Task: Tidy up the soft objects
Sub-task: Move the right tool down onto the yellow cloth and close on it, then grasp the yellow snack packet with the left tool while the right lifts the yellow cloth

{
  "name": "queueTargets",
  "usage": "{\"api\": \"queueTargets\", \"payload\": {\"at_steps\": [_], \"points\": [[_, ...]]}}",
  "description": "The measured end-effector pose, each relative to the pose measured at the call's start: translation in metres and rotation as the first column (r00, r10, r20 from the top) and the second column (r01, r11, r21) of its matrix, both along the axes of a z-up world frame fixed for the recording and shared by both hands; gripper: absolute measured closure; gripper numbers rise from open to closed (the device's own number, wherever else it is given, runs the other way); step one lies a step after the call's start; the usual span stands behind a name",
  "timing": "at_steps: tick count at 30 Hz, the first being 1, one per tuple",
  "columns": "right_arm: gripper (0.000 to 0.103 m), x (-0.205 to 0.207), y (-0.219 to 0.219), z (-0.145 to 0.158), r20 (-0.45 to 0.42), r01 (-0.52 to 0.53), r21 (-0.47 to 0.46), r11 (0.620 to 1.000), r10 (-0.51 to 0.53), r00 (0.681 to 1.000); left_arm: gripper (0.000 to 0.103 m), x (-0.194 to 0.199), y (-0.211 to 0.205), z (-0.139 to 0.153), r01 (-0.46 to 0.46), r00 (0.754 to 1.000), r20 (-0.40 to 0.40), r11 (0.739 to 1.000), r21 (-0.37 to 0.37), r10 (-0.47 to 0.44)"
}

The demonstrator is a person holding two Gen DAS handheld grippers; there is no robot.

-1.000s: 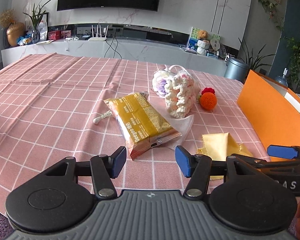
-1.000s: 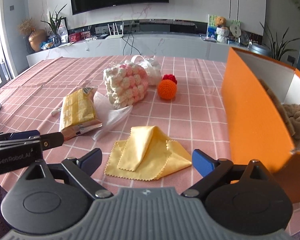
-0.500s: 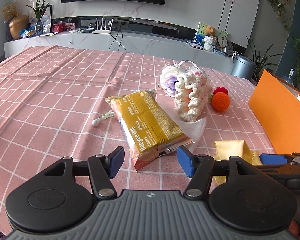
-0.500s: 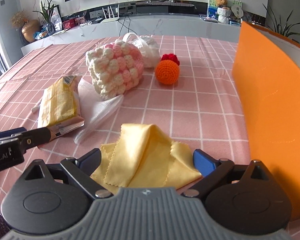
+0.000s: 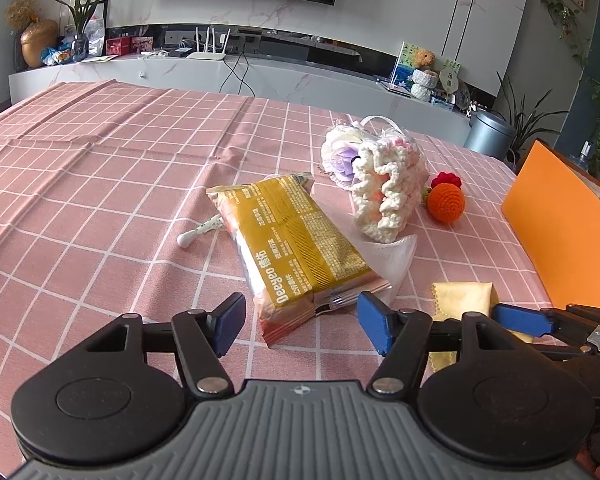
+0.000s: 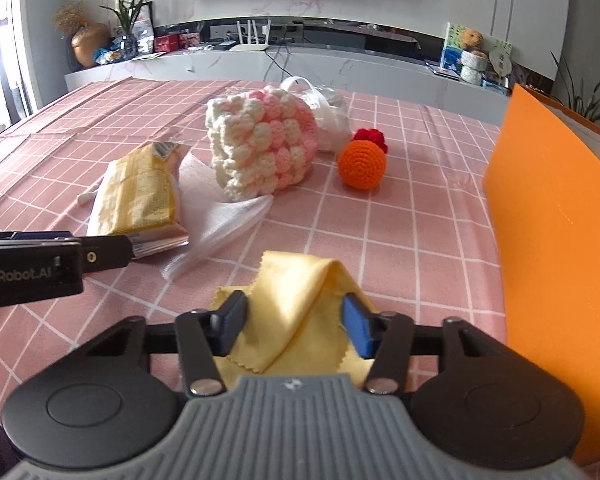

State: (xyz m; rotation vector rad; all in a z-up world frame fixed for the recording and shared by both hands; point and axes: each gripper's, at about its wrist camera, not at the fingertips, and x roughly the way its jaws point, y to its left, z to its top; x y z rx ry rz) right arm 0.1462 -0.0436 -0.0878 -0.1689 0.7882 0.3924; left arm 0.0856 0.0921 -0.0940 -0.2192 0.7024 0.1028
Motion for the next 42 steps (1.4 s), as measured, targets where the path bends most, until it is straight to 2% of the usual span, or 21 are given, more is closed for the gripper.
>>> {"api": "queueTargets", "payload": {"at_steps": [1,2,3,5,8,12,17,21,26,29,31,33,34,36,38,40,42], "points": [[0.072,0.0,0.001,0.0,0.004,-0.017,0.003,1.0,0.017,1.0,0.027,0.0,0.0,0.0,0.0,1.0,0.0,1.0,0.0,0.0],[0.087,-0.001,0.003,0.0,0.01,-0.026,-0.004,1.0,0.026,1.0,0.027,0.0,0.0,0.0,0.0,1.0,0.0,1.0,0.001,0.0],[0.098,-0.001,0.005,0.0,0.016,-0.03,-0.016,0.999,0.03,0.999,0.027,0.0,0.0,0.0,0.001,1.0,0.0,1.0,0.001,-0.001],[0.103,0.002,0.005,0.001,0.016,-0.033,-0.022,0.999,0.033,0.999,0.025,0.0,0.001,0.001,0.001,1.0,0.0,1.0,0.002,-0.001],[0.103,0.006,0.004,0.003,0.005,-0.046,-0.027,0.999,0.047,0.999,0.022,0.002,0.003,0.002,-0.008,1.0,-0.001,1.0,-0.005,0.008],[0.103,0.006,0.008,0.011,0.054,-0.076,-0.047,0.996,0.078,0.995,0.016,0.013,0.01,0.01,-0.056,0.998,0.002,0.997,-0.044,0.056],[0.103,0.021,0.015,0.014,0.081,-0.088,-0.059,0.994,0.092,0.992,0.016,0.034,0.013,0.015,-0.126,0.992,-0.018,0.988,-0.086,0.125],[0.103,0.031,0.018,0.008,0.069,-0.09,-0.075,0.993,0.095,0.993,0.016,0.047,0.012,0.011,-0.178,0.984,-0.047,0.977,-0.117,0.173],[0.102,0.034,0.019,-0.002,0.044,-0.103,-0.083,0.991,0.107,0.993,0.015,0.057,0.005,0.009,-0.214,0.976,-0.062,0.974,-0.068,0.21],[0.098,0.032,0.021,-0.002,0.05,-0.111,-0.09,0.99,0.116,0.992,0.015,0.063,0.0,0.008,-0.218,0.974,-0.072,0.976,-0.017,0.216],[0.087,0.029,0.02,0.001,0.059,-0.11,-0.087,0.99,0.115,0.992,0.015,0.066,0.0,0.006,-0.219,0.973,-0.078,0.976,-0.013,0.218],[0.048,0.024,0.015,0.006,0.09,-0.089,-0.073,0.993,0.095,0.991,0.015,0.067,0.0,0.004,-0.22,0.972,-0.081,0.975,-0.01,0.219],[0.04,0.021,0.012,0.008,0.11,-0.07,-0.066,0.995,0.077,0.991,0.015,0.068,0.0,0.003,-0.217,0.973,-0.081,0.976,-0.007,0.216],[0.016,0.019,0.007,0.01,0.132,-0.031,-0.056,0.998,0.038,0.99,0.018,0.067,0.0,0.002,-0.21,0.975,-0.075,0.978,-0.003,0.209],[0.007,0.026,0.001,0.005,0.113,0.011,-0.039,0.999,-0.006,0.994,0.025,0.066,0.0,0.001,-0.197,0.978,-0.068,0.98,-0.006,0.196],[0.007,0.037,-0.005,-0.003,0.041,0.06,0.001,0.998,-0.06,0.997,0.034,0.065,0.0,0.001,-0.185,0.981,-0.064,0.983,-0.002,0.185],[0.003,0.044,-0.012,-0.01,-0.028,0.098,0.071,0.993,-0.096,0.995,0.037,0.063,0.001,0.001,-0.179,0.982,-0.06,0.984,0.0,0.179]]}}
